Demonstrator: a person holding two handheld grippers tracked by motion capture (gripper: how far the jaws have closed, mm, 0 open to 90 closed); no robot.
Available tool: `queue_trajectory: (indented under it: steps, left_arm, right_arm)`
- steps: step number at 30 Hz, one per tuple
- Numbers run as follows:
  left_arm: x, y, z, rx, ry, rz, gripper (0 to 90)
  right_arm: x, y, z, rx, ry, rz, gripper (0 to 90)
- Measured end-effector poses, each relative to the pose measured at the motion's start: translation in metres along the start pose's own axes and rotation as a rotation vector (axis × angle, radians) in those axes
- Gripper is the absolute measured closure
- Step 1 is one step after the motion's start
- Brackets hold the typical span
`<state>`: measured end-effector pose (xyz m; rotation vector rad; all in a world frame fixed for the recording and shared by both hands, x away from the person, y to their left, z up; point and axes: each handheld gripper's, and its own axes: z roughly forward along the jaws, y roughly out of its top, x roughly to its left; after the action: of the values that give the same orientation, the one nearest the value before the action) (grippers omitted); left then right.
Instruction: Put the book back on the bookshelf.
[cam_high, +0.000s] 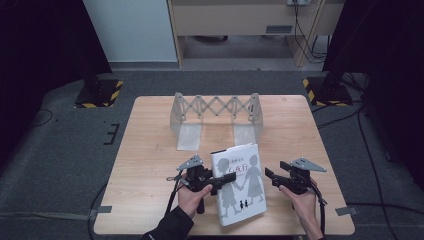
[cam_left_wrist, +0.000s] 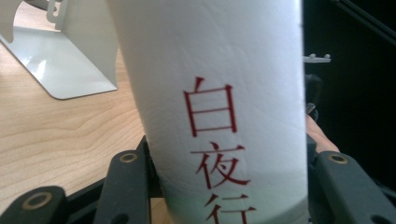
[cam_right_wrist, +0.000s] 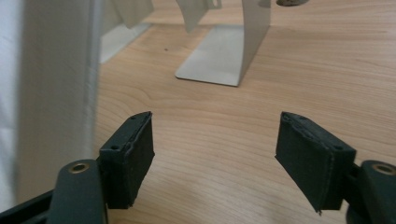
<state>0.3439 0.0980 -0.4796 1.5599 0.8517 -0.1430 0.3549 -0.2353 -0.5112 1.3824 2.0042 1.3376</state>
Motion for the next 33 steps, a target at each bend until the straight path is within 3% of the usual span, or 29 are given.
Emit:
queue_trajectory:
  steps: [7,15,22,27,33]
  left_arm:
    - [0.0,0.005,-0.002,-0.001,-0.016,-0.009,50.9]
    - [-0.004,0.008,-0.001,0.005,-0.034,-0.026,52.1]
    - [-0.011,0.014,-0.004,0.001,-0.031,-0.002,52.4]
    - [-0.012,0.017,-0.006,0.003,-0.029,-0.005,52.5]
    - [-0.017,0.023,-0.01,0.014,-0.016,0.023,52.5]
  right_arm:
    - [-0.009,-0.002,0.001,0.04,-0.058,-0.019,20.1]
    - [-0.023,-0.009,0.006,0.141,-0.146,-0.063,13.2]
    - [-0.024,-0.011,0.01,0.169,-0.163,-0.095,12.4]
    - [-0.026,-0.012,0.01,0.171,-0.175,-0.093,11.8]
    - [-0.029,-0.013,0.01,0.188,-0.187,-0.097,10.5]
